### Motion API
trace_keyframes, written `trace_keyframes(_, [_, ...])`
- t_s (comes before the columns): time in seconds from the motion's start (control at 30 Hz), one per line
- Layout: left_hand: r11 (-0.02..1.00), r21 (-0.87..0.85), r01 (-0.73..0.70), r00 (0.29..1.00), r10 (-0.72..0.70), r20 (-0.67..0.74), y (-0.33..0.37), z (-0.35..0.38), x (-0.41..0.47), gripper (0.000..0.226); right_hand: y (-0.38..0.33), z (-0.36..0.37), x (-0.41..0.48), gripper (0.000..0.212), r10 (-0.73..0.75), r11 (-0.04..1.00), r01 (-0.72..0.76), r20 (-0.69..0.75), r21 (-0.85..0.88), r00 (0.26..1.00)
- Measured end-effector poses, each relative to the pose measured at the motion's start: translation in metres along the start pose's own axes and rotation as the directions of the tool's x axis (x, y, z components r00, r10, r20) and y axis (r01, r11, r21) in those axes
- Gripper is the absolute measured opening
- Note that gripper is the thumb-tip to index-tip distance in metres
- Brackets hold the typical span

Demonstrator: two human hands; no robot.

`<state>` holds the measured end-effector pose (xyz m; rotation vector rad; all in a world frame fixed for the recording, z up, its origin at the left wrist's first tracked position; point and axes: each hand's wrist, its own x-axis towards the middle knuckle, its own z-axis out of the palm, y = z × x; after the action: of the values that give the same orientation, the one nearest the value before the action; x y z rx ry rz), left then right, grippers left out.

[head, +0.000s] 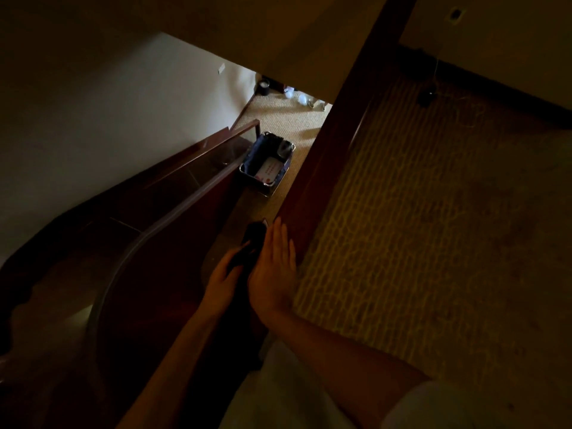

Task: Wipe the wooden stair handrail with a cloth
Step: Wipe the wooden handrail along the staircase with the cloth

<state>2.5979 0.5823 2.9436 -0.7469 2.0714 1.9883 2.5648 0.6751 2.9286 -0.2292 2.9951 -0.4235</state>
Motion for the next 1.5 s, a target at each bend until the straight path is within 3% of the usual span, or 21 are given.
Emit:
trace_keyframes(0.1, [0.999, -0.033, 0.023, 1.000, -0.022, 0.017, 0.037, 0.032, 0.073, 0.034, 0.004, 0.003, 0.001, 0.063, -0.051, 0.997, 0.051, -0.007, 0.052, 0.999])
trace_keyframes(0.17, [0.996, -0.057, 0.063, 0.998, -0.063, 0.006, 0.051, 0.045, 0.094, 0.038, 0.008, 0.000, 0.002, 0.062, -0.064, 0.978, 0.056, 0.036, 0.202, 0.997])
trace_keyframes(0.3, [0.994, 0.069, 0.086, 0.996, -0.086, -0.004, 0.025, 0.017, 0.045, 0.042, 0.023, -0.005, 0.005, 0.054, -0.138, 0.945, 0.099, 0.106, 0.311, 0.985])
trace_keyframes(0.37, [0.979, 0.125, 0.163, 0.987, -0.162, -0.022, -0.002, -0.012, 0.007, 0.039, 0.023, -0.014, 0.005, 0.051, -0.104, 0.903, 0.042, 0.121, 0.428, 0.987])
trace_keyframes(0.47, [0.966, 0.194, 0.169, 0.983, -0.180, 0.039, -0.013, -0.047, -0.029, 0.031, 0.017, -0.025, -0.006, 0.048, -0.058, 0.802, -0.064, 0.185, 0.594, 0.981])
trace_keyframes(0.57, [0.976, 0.133, 0.175, 0.984, -0.171, -0.040, 0.006, -0.059, -0.025, 0.034, 0.001, -0.032, -0.022, 0.053, -0.034, 0.605, -0.216, 0.296, 0.767, 0.955])
trace_keyframes(0.7, [0.998, 0.012, 0.058, 0.997, -0.058, 0.059, 0.070, 0.007, -0.043, 0.052, -0.016, -0.056, -0.026, 0.068, 0.173, 0.082, -0.358, 0.340, 0.930, 0.924])
trace_keyframes(0.73, [0.999, -0.033, -0.023, 0.997, 0.025, 0.077, 0.085, 0.031, -0.050, 0.051, -0.011, -0.063, -0.022, 0.069, 0.251, 0.018, -0.344, 0.329, 0.939, 0.910])
trace_keyframes(0.8, [0.988, -0.040, -0.147, 0.983, 0.151, 0.104, 0.095, 0.062, -0.054, 0.045, 0.012, -0.076, -0.011, 0.062, 0.351, 0.003, -0.298, 0.278, 0.955, 0.894])
trace_keyframes(0.93, [0.997, 0.059, -0.053, 0.983, 0.042, 0.181, 0.077, 0.080, -0.041, 0.027, 0.067, -0.080, 0.004, 0.049, 0.497, -0.106, -0.267, 0.283, 0.958, 0.820])
trace_keyframes(1.0, [0.979, 0.152, -0.134, 0.991, 0.128, 0.048, 0.062, 0.081, -0.040, 0.030, 0.085, -0.071, 0.000, 0.046, 0.601, -0.040, -0.225, 0.203, 0.974, 0.773])
trace_keyframes(1.07, [0.941, 0.315, -0.128, 0.965, 0.191, -0.181, 0.052, 0.082, -0.034, 0.038, 0.093, -0.056, -0.013, 0.045, 0.573, 0.234, -0.165, 0.001, 0.958, 0.820])
trace_keyframes(1.13, [0.890, 0.455, -0.030, 0.932, 0.189, -0.309, 0.042, 0.079, -0.025, 0.045, 0.090, -0.040, -0.024, 0.044, 0.297, 0.543, 0.018, -0.212, 0.840, 0.931])
trace_keyframes(1.2, [0.827, 0.562, -0.002, 0.945, 0.185, -0.269, 0.030, 0.076, -0.023, 0.051, 0.081, -0.022, -0.025, 0.044, -0.089, 0.712, 0.206, -0.205, 0.672, 0.975])
trace_keyframes(1.27, [0.802, 0.597, -0.004, 0.944, 0.199, -0.261, 0.019, 0.077, -0.024, 0.056, 0.071, -0.010, -0.013, 0.046, -0.324, 0.789, 0.316, -0.080, 0.527, 0.943])
trace_keyframes(1.37, [0.764, 0.644, 0.047, 0.934, 0.196, -0.300, 0.010, 0.078, -0.015, 0.055, 0.067, -0.008, 0.033, 0.042, -0.428, 0.798, 0.432, -0.109, 0.420, 0.897])
trace_keyframes(1.43, [0.718, 0.693, 0.062, 0.938, 0.196, -0.287, 0.004, 0.079, -0.009, 0.061, 0.070, -0.018, 0.078, 0.048, -0.359, 0.836, 0.383, -0.135, 0.393, 0.923])
trace_keyframes(1.5, [0.700, 0.707, 0.103, 0.940, 0.163, -0.299, 0.004, 0.080, -0.006, 0.065, 0.079, -0.032, 0.115, 0.048, -0.121, 0.884, 0.184, -0.170, 0.429, 0.978])
